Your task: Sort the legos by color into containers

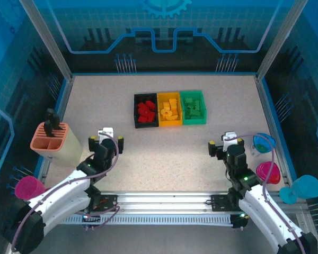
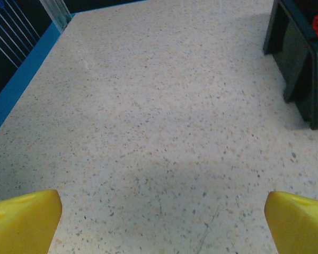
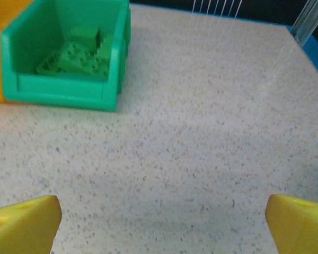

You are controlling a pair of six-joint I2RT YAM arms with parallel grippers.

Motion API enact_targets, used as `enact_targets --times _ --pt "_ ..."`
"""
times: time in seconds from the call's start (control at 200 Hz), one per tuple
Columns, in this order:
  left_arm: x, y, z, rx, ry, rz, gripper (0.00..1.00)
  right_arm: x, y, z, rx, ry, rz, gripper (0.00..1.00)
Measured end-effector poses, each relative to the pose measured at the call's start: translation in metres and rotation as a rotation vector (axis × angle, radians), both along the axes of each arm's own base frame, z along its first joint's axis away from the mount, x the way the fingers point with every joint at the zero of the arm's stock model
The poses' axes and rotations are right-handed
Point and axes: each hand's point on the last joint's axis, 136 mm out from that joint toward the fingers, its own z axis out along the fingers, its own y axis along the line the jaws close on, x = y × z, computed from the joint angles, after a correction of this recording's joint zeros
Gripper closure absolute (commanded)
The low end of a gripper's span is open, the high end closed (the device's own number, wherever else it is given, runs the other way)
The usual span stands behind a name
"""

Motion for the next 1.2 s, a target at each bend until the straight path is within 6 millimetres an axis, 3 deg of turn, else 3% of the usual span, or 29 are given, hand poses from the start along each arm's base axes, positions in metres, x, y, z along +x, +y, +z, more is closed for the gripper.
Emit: enact_targets --times 0.4,0.595,0.82,1.201 --pt "-0.004 0.011 0.013 -0.006 -0.132 0.044 0.01 0.020 -0.011 0.011 -0.023 -0.106 -0.093 0.00" --pt "-0.002 0.013 0.016 0.004 -0.213 0.044 0.01 0.019 -0.022 0.007 -0.050 -0.205 -0.140 0.00" --pt "0.002 0.025 0.025 -0.013 -0.301 0.078 0.01 0.029 -0.024 0.035 -0.032 -0.324 -0.163 0.00" --pt "0.012 0.036 0.023 -0.035 -0.338 0.097 0.01 0.051 -0.015 0.013 -0.092 -0.299 -0.131 0.00"
